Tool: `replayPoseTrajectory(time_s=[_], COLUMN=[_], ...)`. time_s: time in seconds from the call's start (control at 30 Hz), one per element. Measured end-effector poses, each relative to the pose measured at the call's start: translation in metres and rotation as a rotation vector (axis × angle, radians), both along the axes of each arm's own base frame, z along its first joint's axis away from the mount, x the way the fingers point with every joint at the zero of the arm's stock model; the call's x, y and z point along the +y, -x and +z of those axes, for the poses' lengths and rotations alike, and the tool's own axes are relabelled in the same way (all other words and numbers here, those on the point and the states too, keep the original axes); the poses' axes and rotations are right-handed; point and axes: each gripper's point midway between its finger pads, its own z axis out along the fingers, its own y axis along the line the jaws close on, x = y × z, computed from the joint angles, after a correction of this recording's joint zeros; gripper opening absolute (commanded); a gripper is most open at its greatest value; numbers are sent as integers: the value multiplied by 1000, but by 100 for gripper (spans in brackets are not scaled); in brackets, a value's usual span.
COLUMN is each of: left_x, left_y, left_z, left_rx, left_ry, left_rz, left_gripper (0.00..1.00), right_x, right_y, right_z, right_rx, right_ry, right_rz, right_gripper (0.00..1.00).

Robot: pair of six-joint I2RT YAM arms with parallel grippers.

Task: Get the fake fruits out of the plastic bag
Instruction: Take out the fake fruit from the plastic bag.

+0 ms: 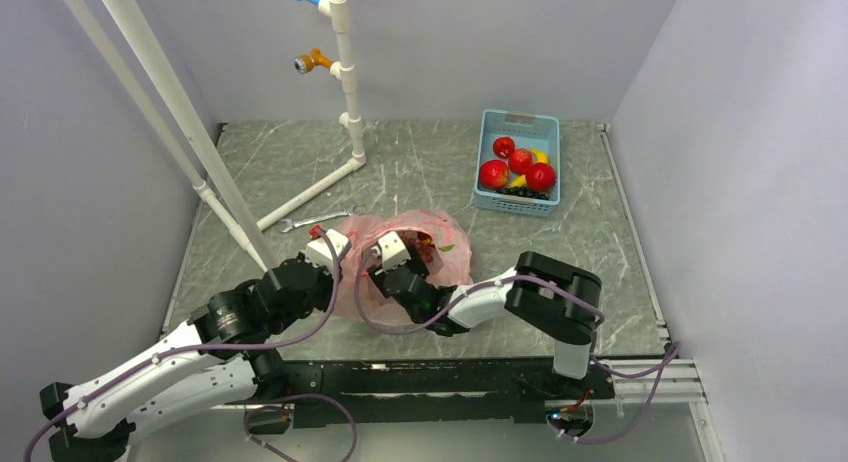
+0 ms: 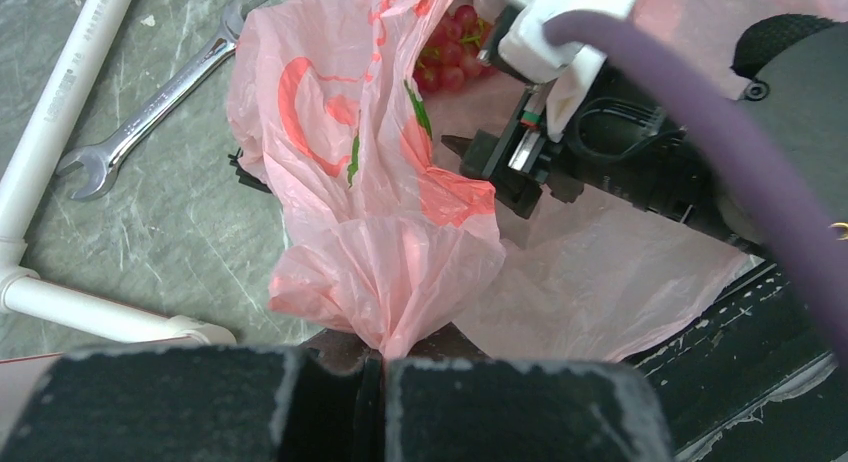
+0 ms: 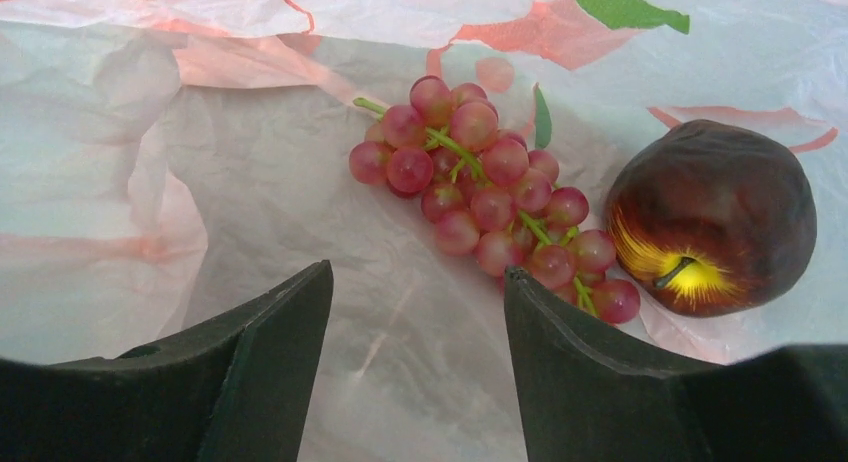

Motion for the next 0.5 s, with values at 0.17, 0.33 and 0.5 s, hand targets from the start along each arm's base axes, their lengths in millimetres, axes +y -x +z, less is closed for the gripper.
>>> replayPoseTrajectory(time_s=[0.17,0.33,0.5], left_x=[0,0,-1], left_y=[1,1,2], left_z=[-1,-1,-1], left_rx=[3,3,3], left_ry=[-6,-6,-6], left_rz=[-5,-5,-9], left_gripper=[0,0,0], right_x=[5,0,-3], right_y=[-10,-26,-47], right_z=[-1,4,7], right_rx=[-40,-69,-94], right_ry=[1,-5,0], right_rz=[-7,-29,-41], right_gripper=[80,88,97])
